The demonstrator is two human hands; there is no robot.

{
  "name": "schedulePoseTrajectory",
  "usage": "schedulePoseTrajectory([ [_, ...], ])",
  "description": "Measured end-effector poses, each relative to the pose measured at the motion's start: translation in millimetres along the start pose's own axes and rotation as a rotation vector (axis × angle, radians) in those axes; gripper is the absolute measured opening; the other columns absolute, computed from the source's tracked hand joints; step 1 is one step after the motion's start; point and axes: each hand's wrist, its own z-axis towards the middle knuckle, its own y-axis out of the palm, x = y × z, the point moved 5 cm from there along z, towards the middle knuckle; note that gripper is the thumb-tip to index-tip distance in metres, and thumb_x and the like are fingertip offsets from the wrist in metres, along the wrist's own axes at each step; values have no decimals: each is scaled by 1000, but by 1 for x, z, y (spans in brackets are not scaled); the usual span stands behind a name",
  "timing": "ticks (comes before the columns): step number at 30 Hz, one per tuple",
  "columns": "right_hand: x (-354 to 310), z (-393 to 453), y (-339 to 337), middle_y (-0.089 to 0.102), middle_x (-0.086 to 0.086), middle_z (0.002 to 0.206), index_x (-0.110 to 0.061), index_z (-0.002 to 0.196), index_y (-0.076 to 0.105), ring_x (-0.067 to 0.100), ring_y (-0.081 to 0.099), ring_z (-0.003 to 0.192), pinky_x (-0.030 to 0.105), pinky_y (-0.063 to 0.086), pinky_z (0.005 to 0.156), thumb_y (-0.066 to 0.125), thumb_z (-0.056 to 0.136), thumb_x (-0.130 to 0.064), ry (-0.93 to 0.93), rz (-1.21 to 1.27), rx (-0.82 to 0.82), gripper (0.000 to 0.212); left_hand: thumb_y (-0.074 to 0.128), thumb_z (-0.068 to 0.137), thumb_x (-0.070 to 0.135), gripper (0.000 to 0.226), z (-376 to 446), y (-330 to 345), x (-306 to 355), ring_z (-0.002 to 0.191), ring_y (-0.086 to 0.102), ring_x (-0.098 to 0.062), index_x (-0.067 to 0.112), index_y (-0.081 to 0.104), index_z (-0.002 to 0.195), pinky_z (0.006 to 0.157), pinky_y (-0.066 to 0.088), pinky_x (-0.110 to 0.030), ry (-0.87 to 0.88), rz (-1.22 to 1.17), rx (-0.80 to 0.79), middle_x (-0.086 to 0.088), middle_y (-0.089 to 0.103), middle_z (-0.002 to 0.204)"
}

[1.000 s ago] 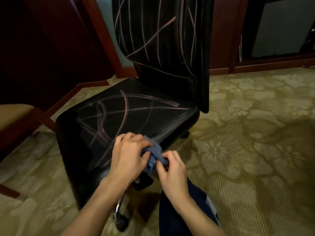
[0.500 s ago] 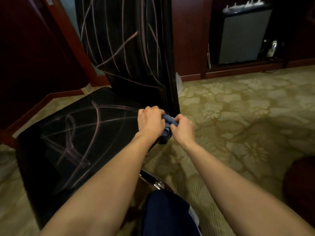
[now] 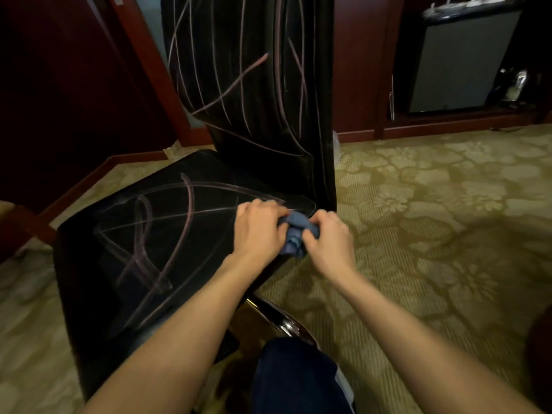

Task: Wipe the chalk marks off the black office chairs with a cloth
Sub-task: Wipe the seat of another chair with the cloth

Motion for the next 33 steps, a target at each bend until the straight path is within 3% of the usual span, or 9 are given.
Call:
schedulePoseTrajectory([
  [4,18,29,-11,58,8,108,-14,102,57,32,58,98,39,44,78,58,93,-25,140,-155,7,14,57,93,28,27,44,22,28,107,57,-22,30,71,116,97,35,-36,-15,-51,-4,4,69,107],
  [9,34,49,-3,50,-4,90,-18,97,56,30,58,98,35,31,73,49,97,-24,354,-76,42,10,52,98,29,27,71,31,41,112,54,-22,32,68,119,100,30,-37,-48,23,-42,5,68,112],
  [13,20,46,2,55,8,115,-13,113,55,32,57,102,40,39,84,49,98,-20,281,-229,24,18,51,99,30,28,74,40,34,115,54,-20,33,67,122,107,27,-38,-93,1,-70,5,68,115],
  [19,6,47,-12,57,8,115,-15,109,56,30,58,101,35,39,76,57,94,-23,204,-230,-36,17,54,97,32,24,74,26,32,113,54,-19,33,70,114,109,26,-36,-77,4,-77,6,70,108],
  [24,-24,21,-11,58,7,109,-17,106,59,31,59,103,33,38,74,59,87,-26,-41,-265,-171,21,57,94,32,26,0,3,-7,112,56,-19,30,69,117,106,29,-36,-78,-83,-12,5,68,110],
  [29,-72,-20,3,54,-1,101,-20,105,59,25,59,97,35,44,75,59,85,-27,-355,-254,-402,21,70,86,32,24,-77,-28,-50,102,61,-19,30,73,110,101,35,-37,-121,-51,-1,8,70,98],
  [33,-126,-54,22,50,-4,101,-21,104,58,18,54,98,31,41,75,58,87,-27,-685,-235,-489,19,63,82,41,20,-146,-68,-87,91,62,-14,37,72,100,87,43,-37,-228,16,15,15,68,88],
])
